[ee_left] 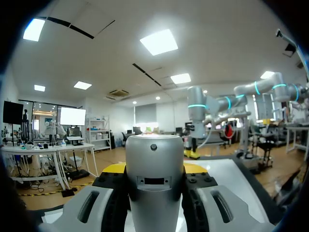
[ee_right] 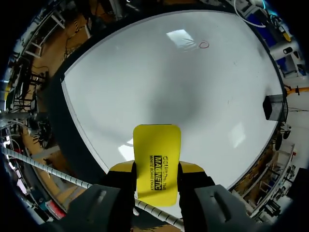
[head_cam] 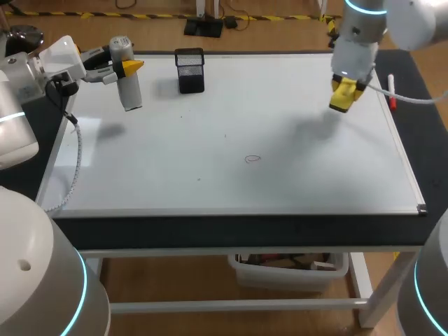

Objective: Pick up the inspection probe, press it on each red-marked spot on the whiteboard one by one, put down the probe, pick up the eraser, and wipe off all the red marks.

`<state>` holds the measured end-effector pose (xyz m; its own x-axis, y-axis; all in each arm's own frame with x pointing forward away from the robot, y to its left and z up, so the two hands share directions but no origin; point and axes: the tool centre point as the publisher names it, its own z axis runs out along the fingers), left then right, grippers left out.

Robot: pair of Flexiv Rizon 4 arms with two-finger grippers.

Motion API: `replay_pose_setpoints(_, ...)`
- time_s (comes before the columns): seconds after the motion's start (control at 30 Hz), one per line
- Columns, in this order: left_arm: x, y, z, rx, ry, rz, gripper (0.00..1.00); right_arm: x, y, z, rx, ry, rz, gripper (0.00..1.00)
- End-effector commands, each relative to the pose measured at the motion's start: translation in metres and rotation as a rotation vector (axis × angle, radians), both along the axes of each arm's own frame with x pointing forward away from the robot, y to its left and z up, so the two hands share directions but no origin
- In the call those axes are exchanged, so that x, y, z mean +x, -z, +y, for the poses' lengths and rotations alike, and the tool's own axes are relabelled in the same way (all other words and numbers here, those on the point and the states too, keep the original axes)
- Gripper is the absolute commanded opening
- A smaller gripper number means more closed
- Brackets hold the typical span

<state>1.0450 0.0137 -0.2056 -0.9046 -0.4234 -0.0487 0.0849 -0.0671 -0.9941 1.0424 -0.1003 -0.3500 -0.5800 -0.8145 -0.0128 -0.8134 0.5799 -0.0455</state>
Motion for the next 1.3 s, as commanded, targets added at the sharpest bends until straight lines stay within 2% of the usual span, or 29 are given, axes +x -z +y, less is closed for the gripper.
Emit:
replay_pose_setpoints(0.03,0.0,0.0,0.0,-0.002,0.0,-0.003,0.0,-0.004,-0.007,-0.015,-0.015,0.024,0.012,0.0)
replay_pose_setpoints(0.3,0.0,0.0,0.0,-0.002,0.0,-0.003,0.0,-0.009,-0.007,-0.03,-0.013,0.105,0.038,0.0)
replay_pose_setpoints(0.87,0.0,0.0,0.0,-0.002,0.0,-0.003,0.0,-0.009,-0.007,-0.03,-0.013,0.105,0.038,0.0)
replay_pose_setpoints(0.93,-0.014,0.0,-0.014,0.005,0.042,-0.006,0.0,-0.009,-0.007,-0.03,-0.013,0.105,0.038,0.0)
replay_pose_setpoints(1.3,-0.094,0.003,-0.086,-0.055,0.249,-0.005,0.0,-0.009,-0.007,-0.03,-0.013,0.105,0.038,0.0)
